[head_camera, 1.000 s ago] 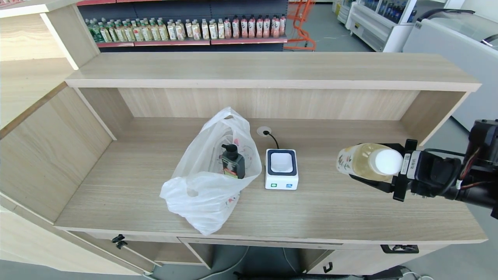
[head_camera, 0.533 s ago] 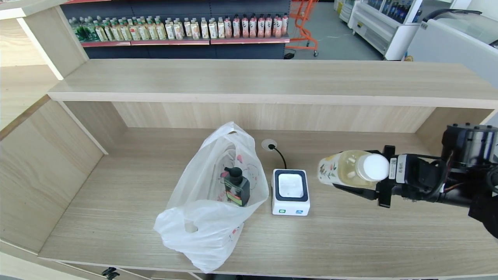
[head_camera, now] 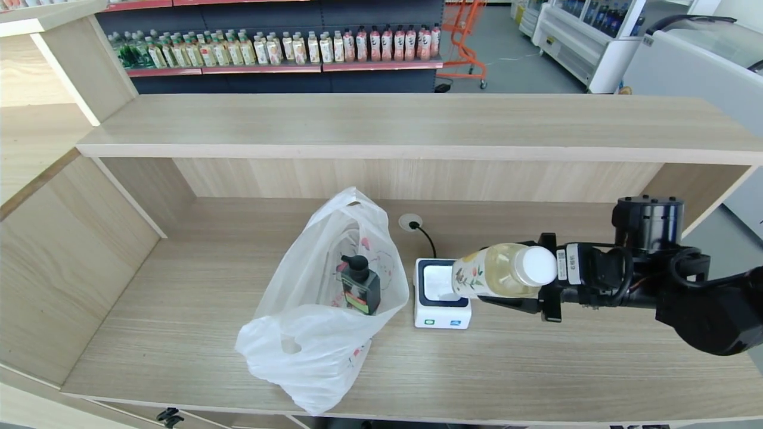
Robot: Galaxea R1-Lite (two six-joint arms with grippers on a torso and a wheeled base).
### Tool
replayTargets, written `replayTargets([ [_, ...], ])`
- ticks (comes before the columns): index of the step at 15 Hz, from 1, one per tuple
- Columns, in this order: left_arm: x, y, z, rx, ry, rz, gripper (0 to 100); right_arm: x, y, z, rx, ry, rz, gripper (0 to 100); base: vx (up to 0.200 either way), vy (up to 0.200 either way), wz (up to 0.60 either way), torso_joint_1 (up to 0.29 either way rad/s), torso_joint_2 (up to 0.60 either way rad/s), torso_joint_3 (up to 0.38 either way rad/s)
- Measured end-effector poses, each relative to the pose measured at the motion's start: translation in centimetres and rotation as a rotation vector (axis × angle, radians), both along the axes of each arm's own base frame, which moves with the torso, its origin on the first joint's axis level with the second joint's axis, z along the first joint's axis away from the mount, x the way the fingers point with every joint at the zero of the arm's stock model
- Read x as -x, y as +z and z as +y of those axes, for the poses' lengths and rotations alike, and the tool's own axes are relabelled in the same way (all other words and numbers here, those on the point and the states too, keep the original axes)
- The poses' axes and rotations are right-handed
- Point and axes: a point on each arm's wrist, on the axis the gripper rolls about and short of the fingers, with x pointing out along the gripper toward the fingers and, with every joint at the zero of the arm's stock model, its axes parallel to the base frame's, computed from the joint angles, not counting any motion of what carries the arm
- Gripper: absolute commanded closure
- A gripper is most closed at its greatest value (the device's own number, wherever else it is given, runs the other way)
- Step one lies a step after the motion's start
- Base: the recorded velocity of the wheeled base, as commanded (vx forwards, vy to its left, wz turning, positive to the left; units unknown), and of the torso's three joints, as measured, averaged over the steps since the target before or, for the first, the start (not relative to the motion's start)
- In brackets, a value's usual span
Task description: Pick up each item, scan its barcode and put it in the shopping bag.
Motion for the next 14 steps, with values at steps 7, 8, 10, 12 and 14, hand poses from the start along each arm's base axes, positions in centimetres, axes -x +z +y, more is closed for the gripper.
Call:
replayTargets([
  [7, 0.0, 0.0, 0.0, 0.000, -0.001, 0.000, 0, -3.1, -2.1, 0.8, -0.030, 0.068, -0.081, 100, 0.000, 0.000, 0.00, 0.000, 0.00, 0.000],
  [8, 0.0, 0.0, 0.0, 0.000, -0.001, 0.000, 0, -3.6, -2.8, 0.9, -0.031, 0.073, -0.071, 100, 0.000, 0.000, 0.00, 0.000, 0.00, 0.000],
  [10, 0.0, 0.0, 0.0, 0.000, 0.000, 0.000, 0, -4.8, -3.5, 1.2, -0.035, 0.086, -0.072, 100, 0.000, 0.000, 0.00, 0.000, 0.00, 0.000],
  [12, 0.0, 0.0, 0.0, 0.000, 0.000, 0.000, 0, -5.9, -4.0, 1.5, -0.040, 0.100, -0.076, 100, 0.000, 0.000, 0.00, 0.000, 0.00, 0.000],
  [14, 0.0, 0.0, 0.0, 0.000, 0.000, 0.000, 0, -6.7, -4.5, 1.9, -0.048, 0.130, -0.077, 100, 0.000, 0.000, 0.00, 0.000, 0.00, 0.000],
])
